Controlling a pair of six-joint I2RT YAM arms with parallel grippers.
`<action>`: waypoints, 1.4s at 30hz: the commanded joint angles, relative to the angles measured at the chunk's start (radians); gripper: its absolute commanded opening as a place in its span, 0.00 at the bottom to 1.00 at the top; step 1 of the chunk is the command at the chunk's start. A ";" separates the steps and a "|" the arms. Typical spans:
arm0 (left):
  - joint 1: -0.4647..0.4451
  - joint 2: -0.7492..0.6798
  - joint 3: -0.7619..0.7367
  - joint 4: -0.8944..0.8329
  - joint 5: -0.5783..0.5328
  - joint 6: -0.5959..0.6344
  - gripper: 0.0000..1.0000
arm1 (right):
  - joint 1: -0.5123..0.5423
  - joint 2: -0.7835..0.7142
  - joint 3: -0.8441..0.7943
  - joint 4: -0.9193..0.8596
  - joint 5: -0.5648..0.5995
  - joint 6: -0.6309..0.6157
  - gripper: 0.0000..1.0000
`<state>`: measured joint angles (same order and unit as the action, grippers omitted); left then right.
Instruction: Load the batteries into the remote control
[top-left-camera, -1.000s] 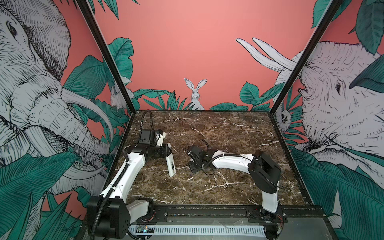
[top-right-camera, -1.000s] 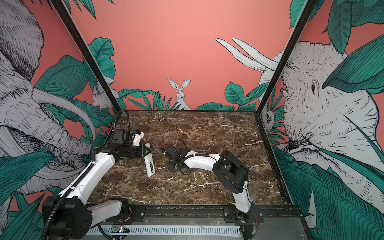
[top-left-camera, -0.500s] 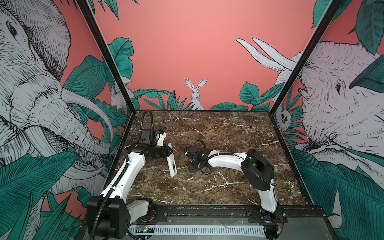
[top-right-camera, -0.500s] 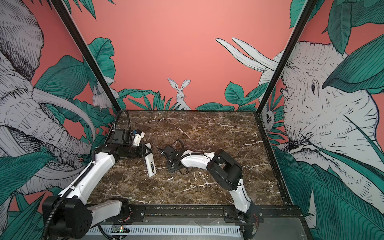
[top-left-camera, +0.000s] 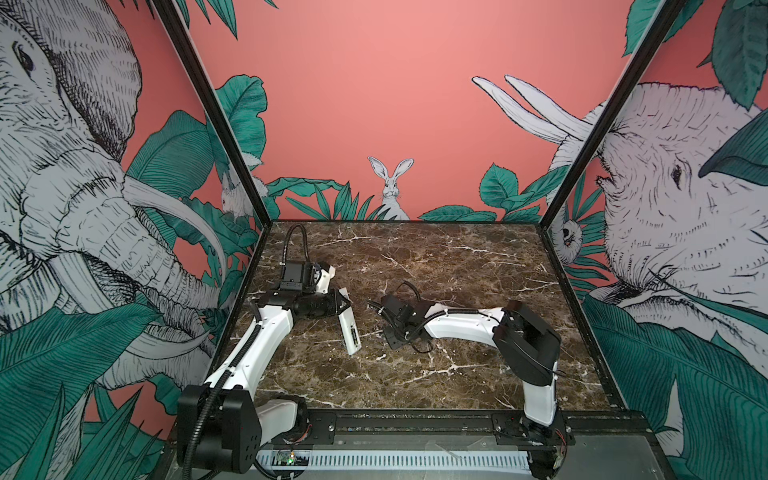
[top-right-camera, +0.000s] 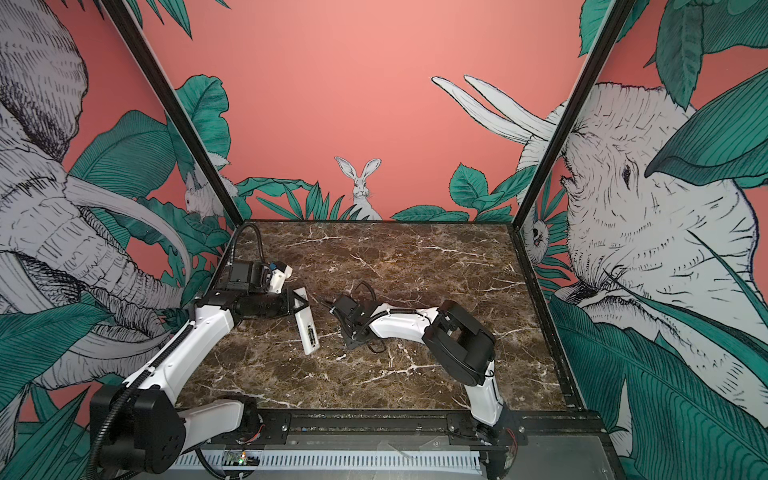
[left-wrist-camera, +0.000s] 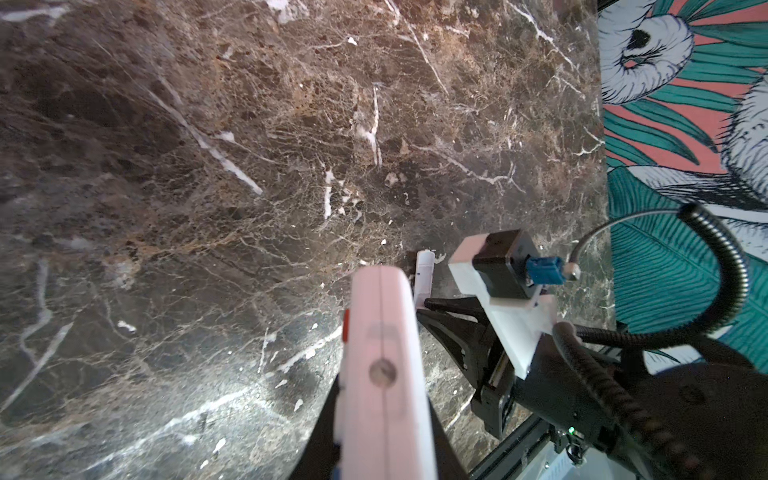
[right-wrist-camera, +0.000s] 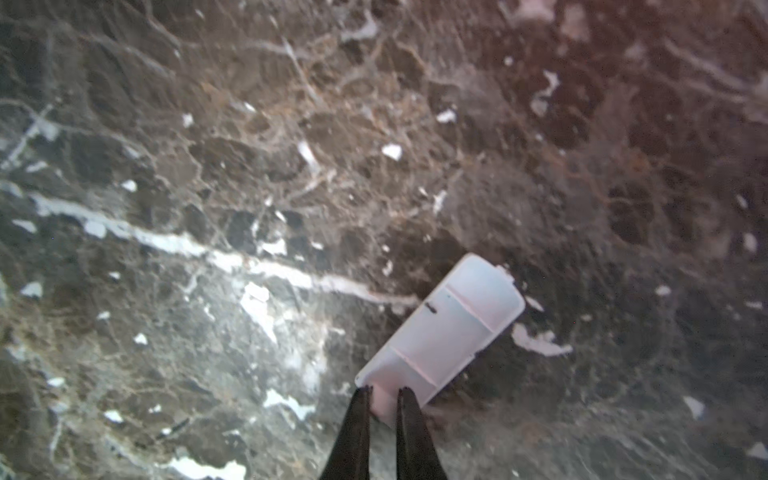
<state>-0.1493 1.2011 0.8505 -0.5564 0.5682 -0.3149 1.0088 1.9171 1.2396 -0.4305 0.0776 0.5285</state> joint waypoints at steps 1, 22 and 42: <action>-0.050 0.022 -0.034 0.109 0.057 -0.060 0.00 | -0.033 -0.095 -0.067 -0.011 0.040 -0.016 0.09; -0.305 0.463 -0.060 0.557 0.229 -0.219 0.00 | -0.178 -0.570 -0.399 -0.005 -0.015 -0.123 0.08; -0.287 0.480 0.041 0.314 0.009 -0.087 0.57 | -0.245 -0.634 -0.361 0.034 -0.268 -0.102 0.07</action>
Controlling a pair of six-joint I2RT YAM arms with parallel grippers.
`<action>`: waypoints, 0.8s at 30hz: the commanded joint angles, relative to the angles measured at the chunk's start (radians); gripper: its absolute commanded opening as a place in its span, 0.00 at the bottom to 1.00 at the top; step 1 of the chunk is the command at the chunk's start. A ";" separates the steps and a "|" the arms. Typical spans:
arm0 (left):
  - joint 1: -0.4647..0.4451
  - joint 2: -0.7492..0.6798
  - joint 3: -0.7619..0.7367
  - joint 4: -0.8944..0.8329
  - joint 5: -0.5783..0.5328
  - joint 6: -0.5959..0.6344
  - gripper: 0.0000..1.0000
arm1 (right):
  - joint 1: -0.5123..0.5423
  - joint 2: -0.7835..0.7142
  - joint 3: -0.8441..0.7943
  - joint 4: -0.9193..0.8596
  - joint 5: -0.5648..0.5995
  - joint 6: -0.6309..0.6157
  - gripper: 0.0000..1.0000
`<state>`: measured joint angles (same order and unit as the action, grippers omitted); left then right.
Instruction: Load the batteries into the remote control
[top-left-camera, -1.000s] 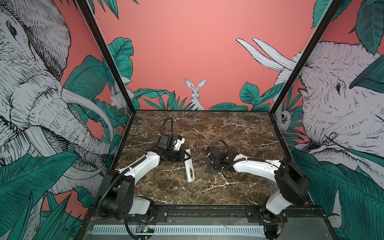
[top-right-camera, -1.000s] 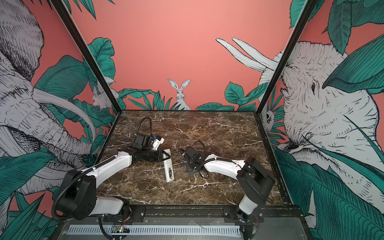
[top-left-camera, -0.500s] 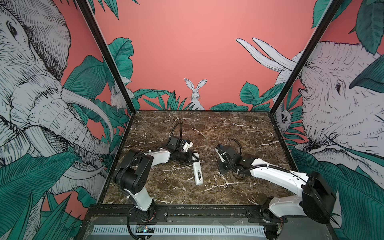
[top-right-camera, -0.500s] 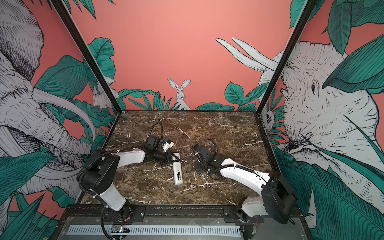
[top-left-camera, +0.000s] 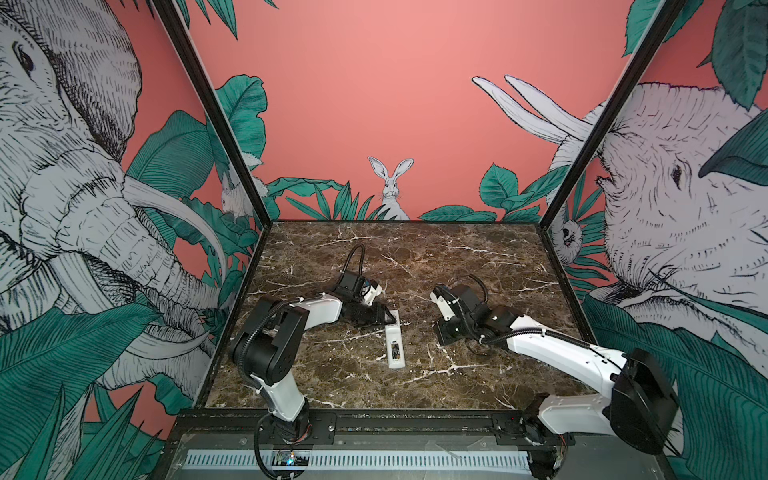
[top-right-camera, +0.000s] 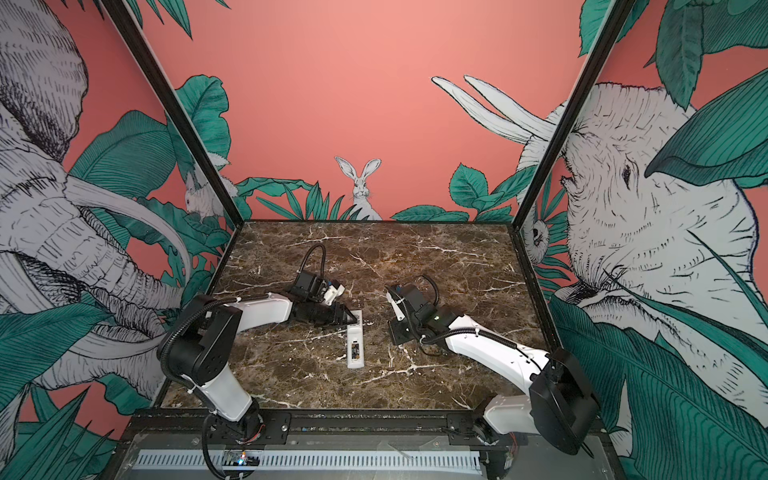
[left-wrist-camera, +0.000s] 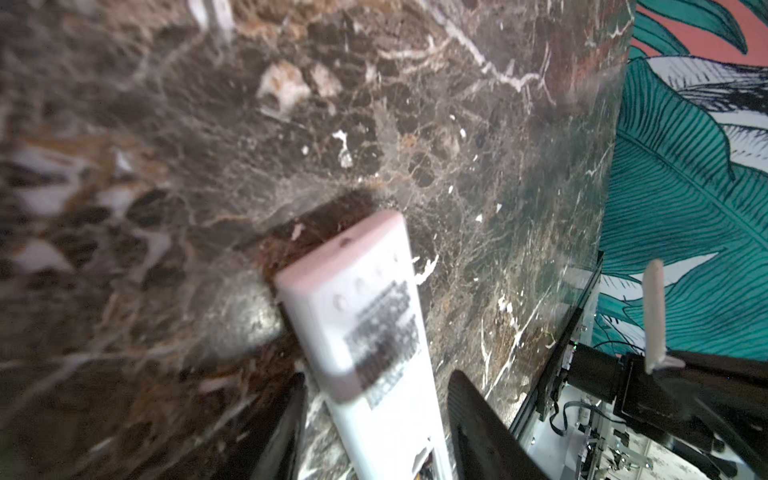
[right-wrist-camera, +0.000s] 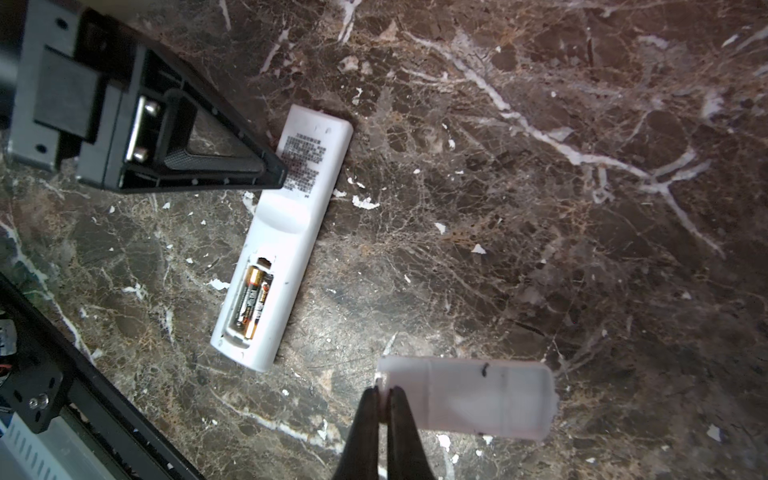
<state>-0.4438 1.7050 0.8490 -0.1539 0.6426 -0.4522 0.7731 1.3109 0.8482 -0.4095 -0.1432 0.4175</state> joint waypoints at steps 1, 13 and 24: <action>0.008 -0.033 0.053 -0.112 -0.091 0.067 0.58 | -0.011 -0.034 0.028 0.022 -0.064 0.020 0.07; -0.023 -0.352 -0.139 0.215 -0.012 0.263 0.73 | -0.176 -0.049 0.037 0.195 -0.532 0.284 0.08; -0.206 -0.488 -0.286 0.571 0.064 0.384 0.74 | -0.241 -0.015 0.023 0.495 -0.823 0.640 0.07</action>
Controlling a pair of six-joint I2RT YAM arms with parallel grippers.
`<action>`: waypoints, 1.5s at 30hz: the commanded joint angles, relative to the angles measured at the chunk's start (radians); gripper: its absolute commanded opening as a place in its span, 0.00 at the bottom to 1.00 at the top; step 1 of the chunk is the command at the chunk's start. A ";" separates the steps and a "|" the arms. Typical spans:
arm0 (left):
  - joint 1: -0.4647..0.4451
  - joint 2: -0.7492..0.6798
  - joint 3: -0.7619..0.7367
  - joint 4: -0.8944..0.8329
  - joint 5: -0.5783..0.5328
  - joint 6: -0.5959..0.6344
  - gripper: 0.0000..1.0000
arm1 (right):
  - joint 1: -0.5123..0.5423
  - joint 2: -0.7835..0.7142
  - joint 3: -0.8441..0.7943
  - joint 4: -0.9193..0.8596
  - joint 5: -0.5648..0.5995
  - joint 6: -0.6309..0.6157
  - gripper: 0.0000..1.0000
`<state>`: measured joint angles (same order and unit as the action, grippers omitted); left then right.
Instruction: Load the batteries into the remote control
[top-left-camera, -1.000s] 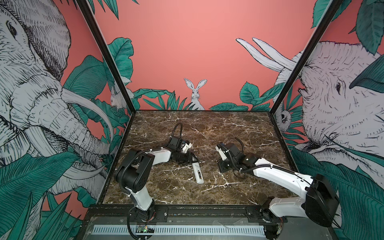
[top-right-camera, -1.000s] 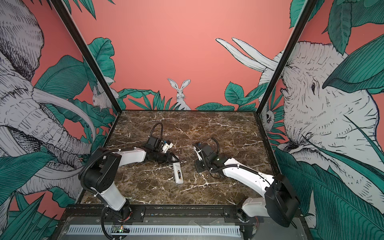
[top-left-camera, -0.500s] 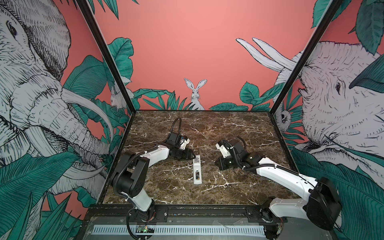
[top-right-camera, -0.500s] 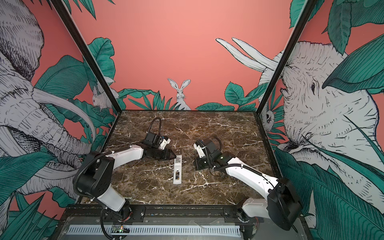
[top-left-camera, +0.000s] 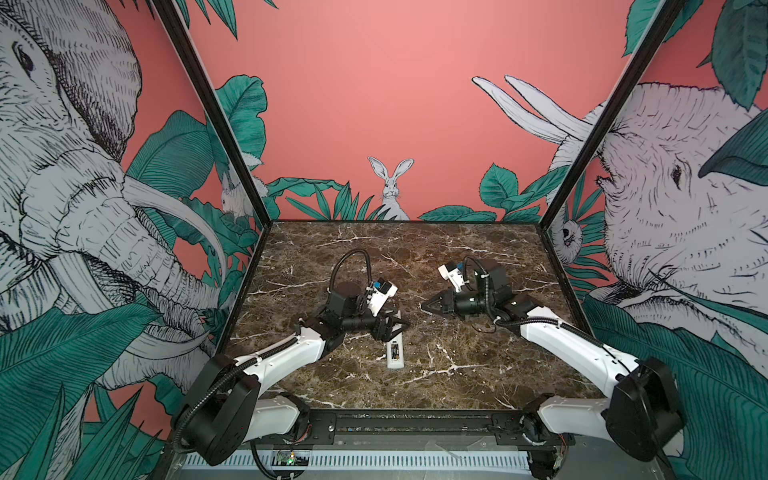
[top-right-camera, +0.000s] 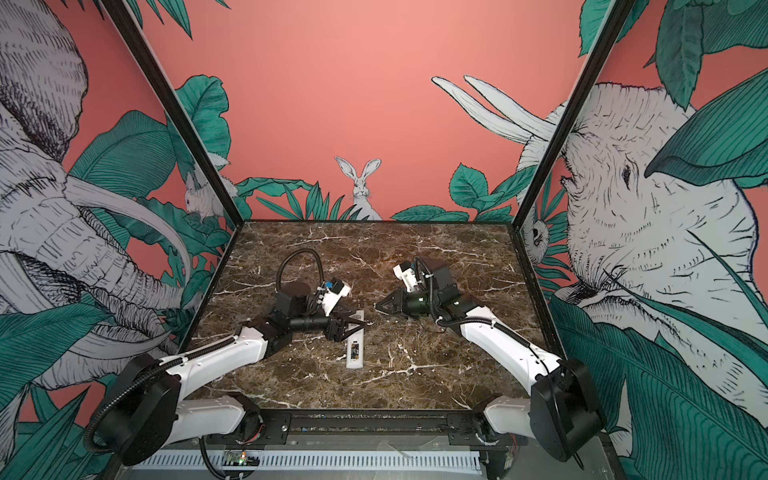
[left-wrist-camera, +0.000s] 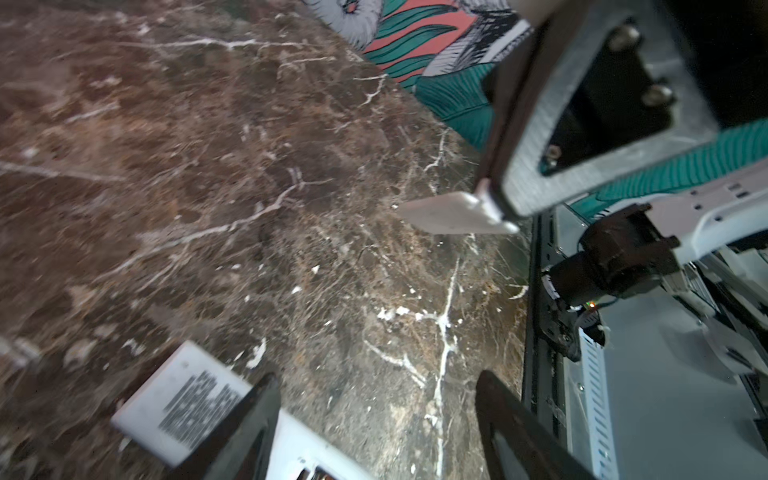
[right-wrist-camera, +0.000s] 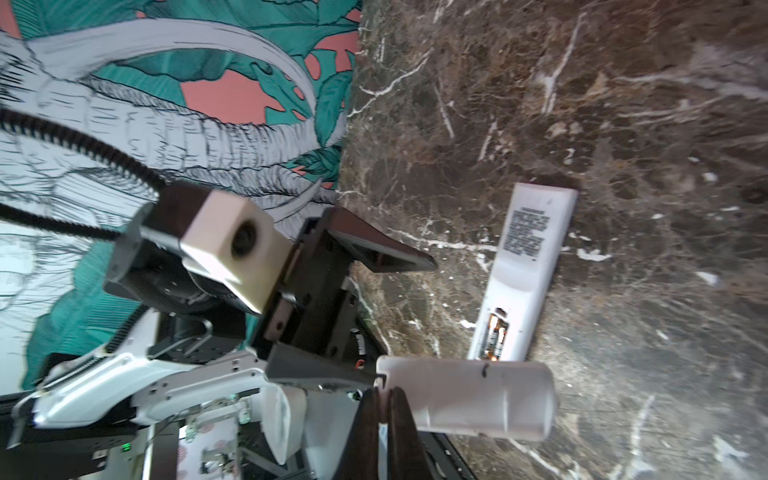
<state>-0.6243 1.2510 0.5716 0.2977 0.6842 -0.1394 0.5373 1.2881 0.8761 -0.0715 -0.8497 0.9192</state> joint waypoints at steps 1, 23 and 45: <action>-0.035 -0.045 -0.015 0.143 0.011 0.079 0.74 | -0.005 0.014 -0.015 0.202 -0.132 0.179 0.07; -0.104 -0.109 -0.008 0.236 -0.073 0.142 0.66 | 0.030 0.027 -0.147 0.736 -0.231 0.611 0.07; -0.104 -0.139 0.013 0.170 -0.028 0.175 0.21 | 0.041 0.015 -0.157 0.730 -0.259 0.610 0.13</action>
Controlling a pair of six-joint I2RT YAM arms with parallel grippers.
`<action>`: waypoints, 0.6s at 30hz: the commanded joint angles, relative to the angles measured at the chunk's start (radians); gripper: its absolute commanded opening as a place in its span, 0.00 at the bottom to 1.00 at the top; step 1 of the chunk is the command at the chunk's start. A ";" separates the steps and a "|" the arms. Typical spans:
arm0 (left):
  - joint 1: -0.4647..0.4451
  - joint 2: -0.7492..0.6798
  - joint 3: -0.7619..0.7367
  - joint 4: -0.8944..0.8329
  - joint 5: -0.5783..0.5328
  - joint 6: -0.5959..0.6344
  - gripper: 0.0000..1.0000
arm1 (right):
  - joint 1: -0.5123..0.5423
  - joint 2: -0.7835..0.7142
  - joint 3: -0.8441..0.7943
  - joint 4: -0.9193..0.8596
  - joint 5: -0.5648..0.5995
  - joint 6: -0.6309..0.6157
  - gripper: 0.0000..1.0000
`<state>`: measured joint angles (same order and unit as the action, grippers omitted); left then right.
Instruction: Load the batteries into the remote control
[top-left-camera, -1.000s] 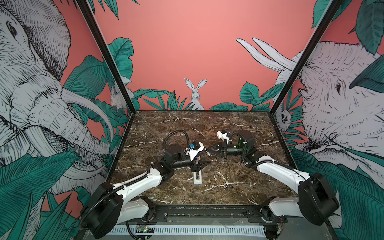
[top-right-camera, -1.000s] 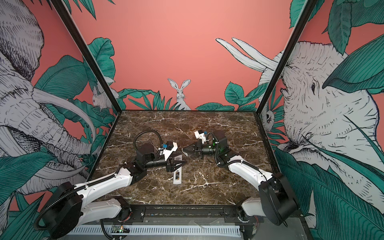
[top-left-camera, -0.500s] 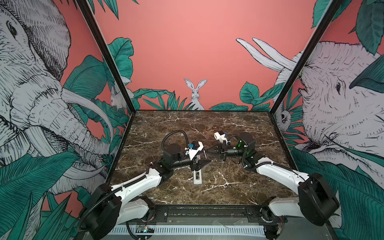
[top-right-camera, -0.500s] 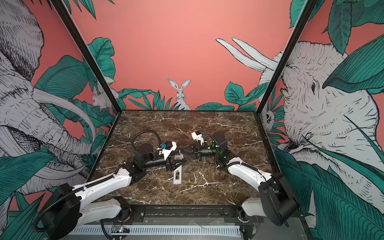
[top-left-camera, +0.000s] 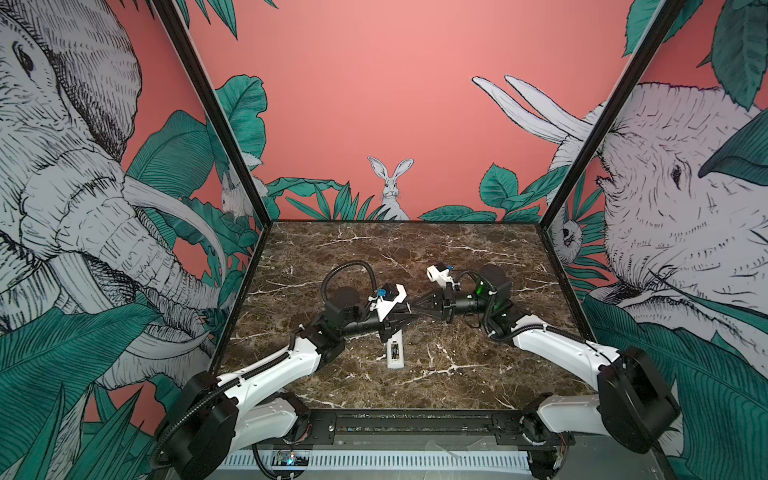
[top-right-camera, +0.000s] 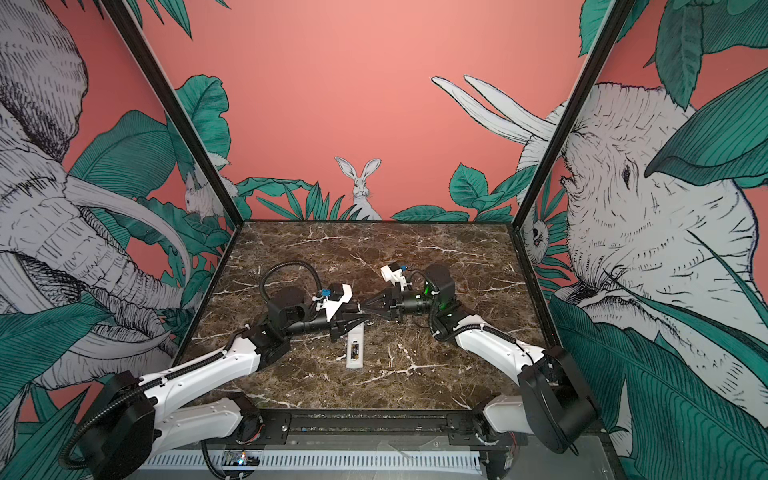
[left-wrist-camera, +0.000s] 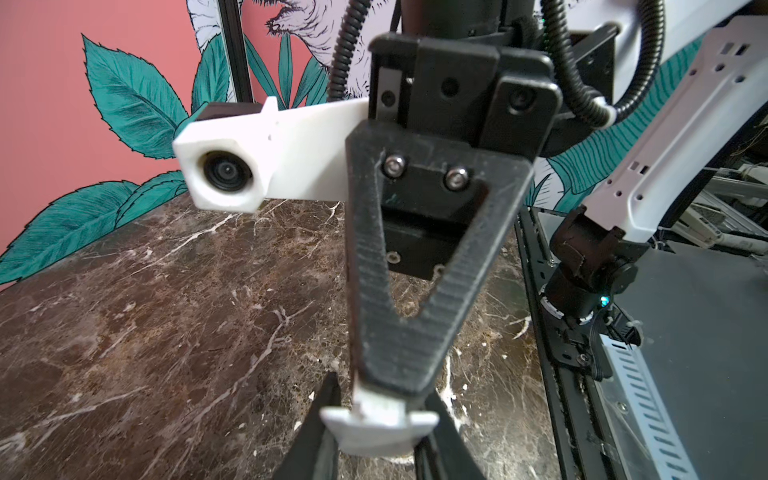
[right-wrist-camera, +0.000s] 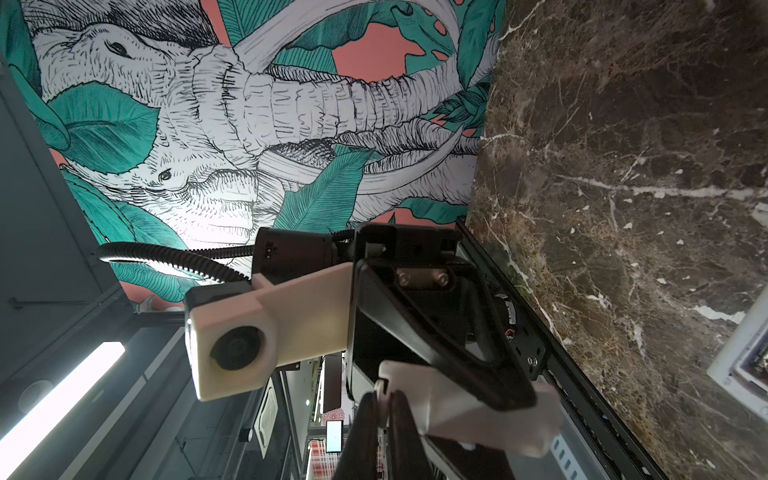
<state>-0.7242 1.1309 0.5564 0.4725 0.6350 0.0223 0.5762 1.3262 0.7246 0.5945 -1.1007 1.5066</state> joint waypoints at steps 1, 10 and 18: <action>-0.004 -0.012 0.030 -0.012 0.021 0.011 0.20 | -0.003 -0.023 -0.004 0.066 -0.008 0.023 0.18; -0.014 0.098 0.084 -0.171 -0.066 -0.092 0.17 | -0.143 -0.083 0.080 -0.417 0.077 -0.464 0.62; -0.076 0.293 0.280 -0.519 -0.276 -0.277 0.17 | -0.165 -0.151 0.208 -1.100 0.705 -1.031 0.99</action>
<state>-0.7792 1.3888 0.7650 0.1291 0.4725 -0.1631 0.4114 1.2045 0.9268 -0.2314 -0.6788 0.7212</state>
